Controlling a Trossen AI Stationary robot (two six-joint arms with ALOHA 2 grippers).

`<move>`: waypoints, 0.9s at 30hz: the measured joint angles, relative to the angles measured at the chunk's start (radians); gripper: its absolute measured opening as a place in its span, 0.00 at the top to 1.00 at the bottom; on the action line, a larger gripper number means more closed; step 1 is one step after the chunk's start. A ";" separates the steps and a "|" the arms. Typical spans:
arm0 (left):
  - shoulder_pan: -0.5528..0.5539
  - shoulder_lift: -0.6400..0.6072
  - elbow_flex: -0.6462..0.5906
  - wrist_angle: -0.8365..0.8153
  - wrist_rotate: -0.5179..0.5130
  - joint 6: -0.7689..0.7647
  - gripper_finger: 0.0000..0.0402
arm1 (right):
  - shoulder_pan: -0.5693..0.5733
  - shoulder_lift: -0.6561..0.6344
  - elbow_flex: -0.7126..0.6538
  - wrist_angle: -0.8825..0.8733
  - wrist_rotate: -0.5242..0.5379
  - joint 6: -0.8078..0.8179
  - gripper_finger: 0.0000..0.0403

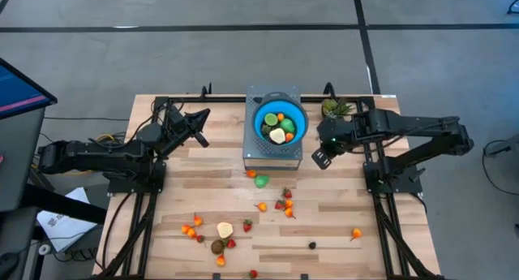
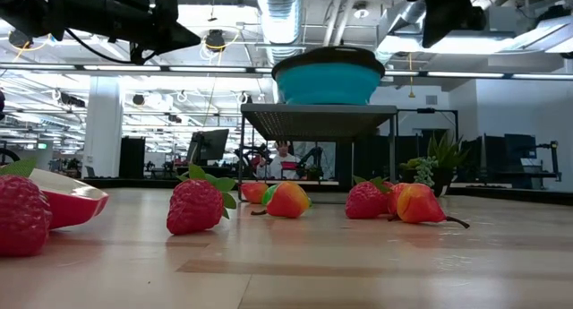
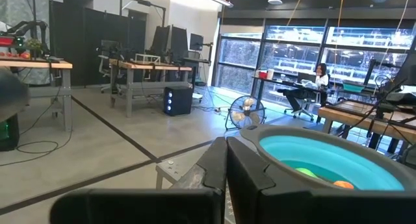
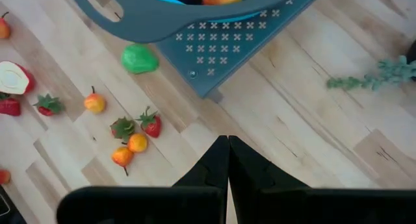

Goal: Pick & Place Fruit
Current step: Put the peach into the strainer bowl

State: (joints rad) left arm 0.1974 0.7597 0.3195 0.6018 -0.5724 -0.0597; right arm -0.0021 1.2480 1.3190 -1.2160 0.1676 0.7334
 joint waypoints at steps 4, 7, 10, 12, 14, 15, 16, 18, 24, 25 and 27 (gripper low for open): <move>0.000 0.000 0.000 0.000 0.000 0.000 1.00 | -0.001 0.000 0.000 0.000 -0.009 0.000 1.00; 0.000 0.000 0.000 0.000 0.000 0.000 1.00 | -0.001 0.000 0.000 0.000 -0.009 -0.005 1.00; 0.000 0.000 0.000 0.000 0.000 -0.001 1.00 | -0.014 0.000 0.000 0.000 -0.012 -0.030 1.00; 0.000 0.000 0.000 0.000 0.000 -0.001 1.00 | -0.028 0.000 0.000 -0.001 -0.013 -0.034 1.00; 0.000 0.000 0.000 0.000 0.000 -0.003 1.00 | -0.043 0.000 0.000 -0.001 -0.014 -0.034 1.00; 0.000 0.000 0.000 0.000 0.000 -0.006 1.00 | -0.050 0.000 0.000 -0.001 -0.020 -0.030 1.00; 0.000 0.000 0.000 0.000 0.000 -0.008 1.00 | -0.056 0.000 0.000 -0.002 -0.033 -0.029 1.00; 0.000 0.000 0.000 0.000 0.000 -0.008 1.00 | -0.068 0.000 0.000 -0.002 -0.059 -0.029 1.00; 0.000 0.000 0.000 0.000 0.000 -0.008 1.00 | -0.075 0.000 0.000 -0.003 -0.086 -0.026 1.00; 0.000 0.000 0.000 0.000 0.000 -0.008 1.00 | -0.075 0.000 0.000 -0.003 -0.087 -0.026 1.00; 0.000 0.000 0.000 0.000 0.000 -0.008 1.00 | -0.075 0.000 0.000 -0.003 -0.088 -0.026 1.00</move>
State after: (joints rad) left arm 0.1978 0.7601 0.3195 0.6022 -0.5724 -0.0677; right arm -0.0769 1.2480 1.3190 -1.2186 0.0795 0.7071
